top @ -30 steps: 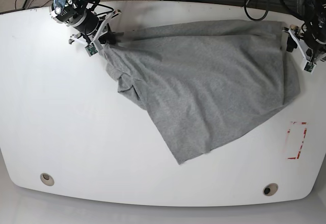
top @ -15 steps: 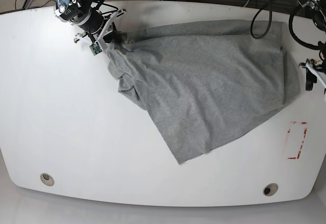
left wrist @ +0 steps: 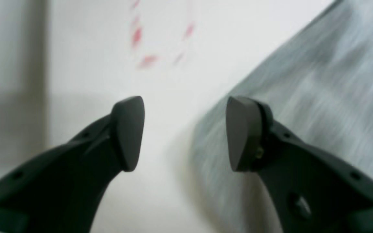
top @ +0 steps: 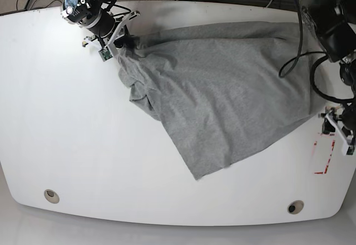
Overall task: Fold the T-shirt properly
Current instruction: 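Open the left gripper and move it away from the shirt, then lower the left gripper onto the shirt's hem corner and grasp it, then lift the shirt with both grippers, stretching it between them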
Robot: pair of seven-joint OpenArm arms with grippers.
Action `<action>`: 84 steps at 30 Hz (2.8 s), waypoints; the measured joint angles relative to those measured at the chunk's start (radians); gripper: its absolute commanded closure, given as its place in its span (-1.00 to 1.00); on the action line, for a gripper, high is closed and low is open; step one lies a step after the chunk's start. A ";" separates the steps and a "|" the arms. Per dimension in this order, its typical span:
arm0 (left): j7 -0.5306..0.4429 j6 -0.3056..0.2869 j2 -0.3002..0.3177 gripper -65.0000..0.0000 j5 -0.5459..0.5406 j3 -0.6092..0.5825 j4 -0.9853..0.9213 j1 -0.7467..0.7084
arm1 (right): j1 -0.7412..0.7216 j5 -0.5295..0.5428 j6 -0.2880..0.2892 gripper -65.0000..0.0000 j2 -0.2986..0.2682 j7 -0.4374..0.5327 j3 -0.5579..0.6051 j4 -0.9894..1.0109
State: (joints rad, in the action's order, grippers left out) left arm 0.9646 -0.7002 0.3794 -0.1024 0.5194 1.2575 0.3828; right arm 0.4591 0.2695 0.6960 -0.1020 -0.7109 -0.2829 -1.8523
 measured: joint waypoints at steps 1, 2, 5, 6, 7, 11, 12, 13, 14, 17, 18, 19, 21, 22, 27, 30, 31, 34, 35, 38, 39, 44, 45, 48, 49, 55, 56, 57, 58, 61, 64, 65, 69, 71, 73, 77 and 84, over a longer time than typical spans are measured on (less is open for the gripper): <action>-0.021 0.001 -0.002 -0.16 0.009 -0.008 -0.034 0.015 | -0.003 0.000 0.000 0.96 0.000 0.000 0.000 0.000; -0.050 0.000 -0.002 -0.16 0.025 -0.017 -0.077 0.030 | -0.006 0.000 0.000 0.96 -0.001 0.000 -0.001 0.000; -0.095 0.003 0.002 -0.16 0.050 -0.045 -0.216 0.067 | -0.010 0.000 0.000 0.96 0.000 0.001 -0.002 0.000; -0.103 0.004 0.004 -0.16 0.051 -0.053 -0.251 0.076 | -0.010 0.000 0.000 0.96 0.000 0.000 -0.002 0.000; -0.116 0.003 0.005 -0.16 0.056 -0.064 -0.293 0.086 | -0.011 0.000 0.000 0.96 0.000 0.001 -0.002 0.000; -0.169 0.003 0.006 -0.16 0.061 -0.101 -0.435 0.121 | -0.012 0.000 0.000 0.96 0.003 0.001 -0.002 0.000; -0.183 0.003 0.008 -0.16 0.060 -0.109 -0.457 0.129 | -0.013 0.000 0.000 0.96 0.002 0.000 -0.002 0.000; -0.203 0.003 0.008 -0.16 0.059 -0.123 -0.489 0.139 | -0.014 0.000 0.000 0.96 0.002 0.000 -0.002 0.000; -0.210 0.003 0.008 -0.16 0.058 -0.131 -0.506 0.145 | -0.016 0.000 0.000 0.96 0.002 0.000 -0.002 0.000; -0.246 0.003 0.006 -0.16 0.053 -0.162 -0.557 0.160 | -0.023 0.000 0.000 0.96 0.002 0.000 -0.004 0.000; -0.258 0.003 0.006 -0.16 0.052 -0.170 -0.570 0.161 | -0.024 0.000 0.000 0.96 0.002 0.000 -0.004 0.000; -0.261 0.003 0.006 -0.16 0.051 -0.175 -0.576 0.161 | -0.024 0.000 0.000 0.96 0.002 0.001 -0.004 0.000; -0.269 0.003 0.006 -0.16 0.053 -0.183 -0.594 0.159 | -0.024 0.000 0.000 0.96 0.002 0.000 -0.004 0.000; -0.287 0.003 0.008 -0.16 0.051 -0.183 -0.597 0.157 | -0.024 0.000 0.000 0.96 0.002 0.000 -0.004 0.000; -0.312 0.003 0.013 -0.16 0.047 -0.203 -0.621 0.160 | -0.023 0.000 0.000 0.96 0.003 0.000 -0.005 0.000; -0.340 0.004 0.014 -0.16 0.041 -0.211 -0.639 0.163 | -0.024 0.000 0.000 0.96 0.002 0.001 -0.005 0.000; -0.344 0.003 0.014 -0.16 0.039 -0.216 -0.643 0.163 | -0.024 0.000 0.000 0.96 0.002 0.000 -0.005 0.000; -0.354 0.003 0.016 -0.13 0.038 -0.228 -0.646 0.163 | -0.024 0.000 0.000 0.96 0.002 0.001 -0.005 0.000; -0.354 0.003 0.016 -0.10 0.038 -0.228 -0.646 0.163 | -0.024 0.000 0.000 0.96 0.002 0.001 -0.005 0.000; -0.365 0.004 0.017 0.20 0.029 -0.231 -0.642 0.147 | -0.024 0.000 0.000 0.96 0.002 0.001 -0.005 0.000; -0.372 0.004 0.018 0.36 0.024 -0.231 -0.640 0.141 | -0.024 0.000 0.000 0.96 0.002 0.000 -0.005 0.000; -0.382 0.004 0.024 1.00 0.013 -0.230 -0.640 0.129 | -0.024 0.000 0.000 0.96 0.002 0.001 -0.005 0.000; -0.378 0.006 0.024 1.00 0.014 -0.230 -0.640 0.130 | -0.024 0.000 0.000 0.96 0.002 0.001 -0.005 0.000; -0.378 0.006 0.023 1.00 0.014 -0.230 -0.640 0.129 | -0.029 0.000 0.000 0.96 0.003 0.000 -0.005 0.000; -0.379 0.006 0.023 1.00 0.014 -0.230 -0.640 0.129 | -0.031 0.000 0.001 0.96 0.003 0.000 -0.005 0.000; -0.347 0.003 0.012 1.00 0.016 -0.197 -0.564 0.092 | -0.038 0.000 0.000 0.96 0.002 0.001 -0.006 0.000; -0.338 0.003 0.008 1.00 0.018 -0.183 -0.539 0.076 | -0.038 0.000 0.000 0.96 0.003 0.002 -0.006 0.000; -0.323 0.003 0.004 1.00 0.018 -0.163 -0.507 0.058 | -0.038 0.000 0.001 0.96 0.003 0.001 -0.006 0.000; -0.298 -0.002 0.000 1.00 0.018 -0.136 -0.468 0.036 | -0.038 0.000 0.000 0.96 0.002 0.001 -0.006 0.000; -0.216 -0.007 -0.003 1.00 0.029 -0.077 -0.365 -0.016 | -0.038 0.000 0.000 0.96 0.002 0.000 -0.006 0.000; -0.138 0.005 -0.002 1.00 0.059 -0.057 -0.277 -0.039 | -0.044 -0.001 0.000 0.96 0.002 0.000 -0.006 0.000; -0.116 0.006 -0.002 1.00 0.058 -0.052 -0.248 -0.043 | -0.047 0.000 0.000 0.96 0.003 0.001 -0.006 0.000; -0.072 0.003 -0.014 1.00 -0.003 -0.014 -0.140 -0.044 | -0.055 0.001 0.002 0.96 0.004 0.002 -0.004 0.000; -0.046 0.003 -0.025 1.00 -0.029 0.006 -0.089 -0.043 | -0.063 0.001 0.002 0.96 0.004 -0.001 -0.004 -0.001; 0.002 0.000 -0.031 1.00 -0.032 0.018 -0.053 -0.042 | -0.073 -0.001 0.003 0.96 0.003 -0.011 -0.005 -0.004; 0.069 0.000 -0.035 1.00 -0.028 0.041 0.006 -0.051 | -0.114 -0.003 0.002 0.96 -0.005 -0.010 -0.005 -0.009; 0.128 0.002 -0.081 1.00 -0.016 0.055 0.141 -0.037 | -0.216 0.007 0.010 0.96 -0.045 -0.061 -0.001 -0.013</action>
State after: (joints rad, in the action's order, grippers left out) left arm 1.0927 -0.6979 0.2981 -0.1188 0.5743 1.3987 0.3454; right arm 0.2436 0.2768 0.7063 -0.1474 -0.7719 -0.2840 -1.8648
